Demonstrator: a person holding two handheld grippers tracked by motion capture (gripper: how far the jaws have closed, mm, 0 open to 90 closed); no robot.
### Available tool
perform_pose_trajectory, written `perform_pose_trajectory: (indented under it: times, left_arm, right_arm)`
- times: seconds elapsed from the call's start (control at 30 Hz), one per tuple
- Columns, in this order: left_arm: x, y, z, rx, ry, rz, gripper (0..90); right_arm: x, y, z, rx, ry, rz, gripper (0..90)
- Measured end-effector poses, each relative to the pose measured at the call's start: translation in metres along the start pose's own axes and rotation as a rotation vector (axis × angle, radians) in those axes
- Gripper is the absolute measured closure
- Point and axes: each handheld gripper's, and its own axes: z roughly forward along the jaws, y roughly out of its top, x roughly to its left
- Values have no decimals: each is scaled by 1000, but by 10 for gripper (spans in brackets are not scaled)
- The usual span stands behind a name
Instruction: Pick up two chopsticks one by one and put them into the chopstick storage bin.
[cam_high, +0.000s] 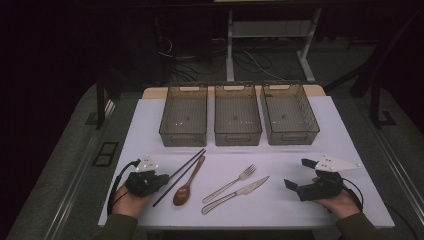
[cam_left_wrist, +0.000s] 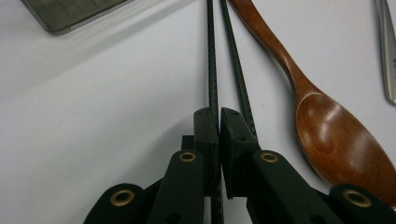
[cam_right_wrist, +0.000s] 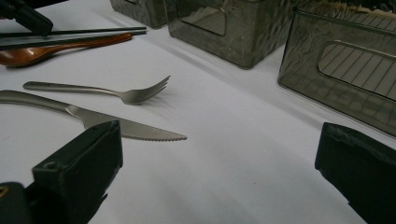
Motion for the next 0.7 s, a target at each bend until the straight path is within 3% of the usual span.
perform_pose_trajectory:
  times: [0.2, 0.4, 0.7]
  left_arm:
    - [-3, 3, -2, 4, 11, -2, 851]
    - [-4, 5, -7, -28, 5, 0, 852]
    - [-8, 11, -15, -47, -16, 28, 852]
  right_arm:
    - [0, 0, -1, -3, 1, 1, 2]
    - [0, 0, -2, -7, 4, 1, 2]
    - [0, 1, -1, -9, 1, 5, 1]
